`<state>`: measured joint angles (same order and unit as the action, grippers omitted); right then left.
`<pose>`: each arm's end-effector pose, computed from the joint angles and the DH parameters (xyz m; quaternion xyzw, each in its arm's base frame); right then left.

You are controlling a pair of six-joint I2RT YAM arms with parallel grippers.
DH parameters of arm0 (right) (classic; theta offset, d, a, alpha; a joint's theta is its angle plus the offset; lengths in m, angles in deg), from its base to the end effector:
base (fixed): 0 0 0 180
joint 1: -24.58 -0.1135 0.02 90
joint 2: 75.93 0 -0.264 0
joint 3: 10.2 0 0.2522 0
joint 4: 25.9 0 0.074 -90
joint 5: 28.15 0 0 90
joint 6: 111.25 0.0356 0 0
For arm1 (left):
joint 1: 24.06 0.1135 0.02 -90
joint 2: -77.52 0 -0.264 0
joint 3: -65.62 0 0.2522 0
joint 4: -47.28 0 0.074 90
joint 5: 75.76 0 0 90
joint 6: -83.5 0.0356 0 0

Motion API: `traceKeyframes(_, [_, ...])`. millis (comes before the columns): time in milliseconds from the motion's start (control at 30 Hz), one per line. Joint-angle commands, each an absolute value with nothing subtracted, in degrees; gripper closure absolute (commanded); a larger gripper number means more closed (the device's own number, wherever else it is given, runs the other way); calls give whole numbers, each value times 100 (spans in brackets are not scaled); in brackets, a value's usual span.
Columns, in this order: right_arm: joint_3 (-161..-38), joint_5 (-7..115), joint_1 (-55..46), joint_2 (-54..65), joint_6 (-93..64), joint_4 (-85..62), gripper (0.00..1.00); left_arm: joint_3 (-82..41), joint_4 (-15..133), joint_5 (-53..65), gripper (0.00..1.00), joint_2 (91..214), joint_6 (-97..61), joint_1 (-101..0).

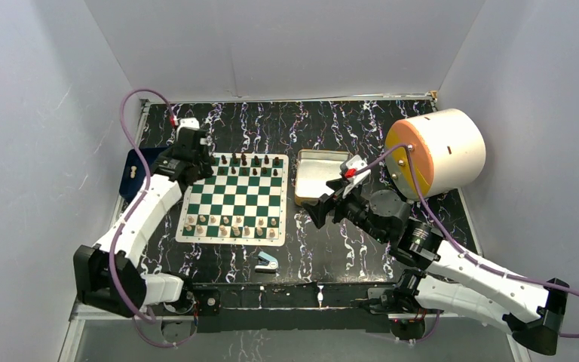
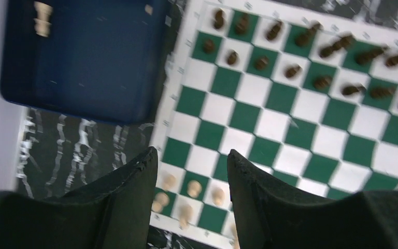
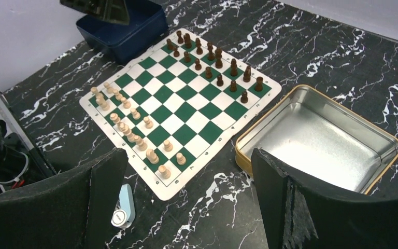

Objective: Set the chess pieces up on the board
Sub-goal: Adjust the chess piece in the storage box.

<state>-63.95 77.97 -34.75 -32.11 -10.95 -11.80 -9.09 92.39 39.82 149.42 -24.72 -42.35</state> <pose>0.1033 0.1548 0.3319 -0.2140 0.6994 0.3006 0.6121 0.2596 -0.0696 0.3054 -0.0890 0.8920 0.0688 0.4379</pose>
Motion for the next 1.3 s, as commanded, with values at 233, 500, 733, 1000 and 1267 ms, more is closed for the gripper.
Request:
traceKeyframes(233, [-6531, 7586, -3469, -3779, -915, -1407, 2, -1524, 8175, 4387, 51, 15816, -241, -2617])
traceKeyframes(500, [-6169, 7642, -3462, -3891, -1039, -1649, 1, -1129, 6823, 4456, 54, 16487, 282, -1598])
traceKeyframes(733, [-5869, 7850, -3466, -3867, -1120, -1906, 1, -1401, 6466, 4328, 55, 17355, 261, -1082])
traceKeyframes(1000, [-5718, 7879, -3466, -3731, -1152, -2390, 1, -1542, 5994, 4293, 69, 17951, 446, -1070])
traceKeyframes(1267, [-5754, 7924, -3461, -3610, -1203, -2296, 1, -1634, 5770, 4507, 71, 18333, 668, -1026])
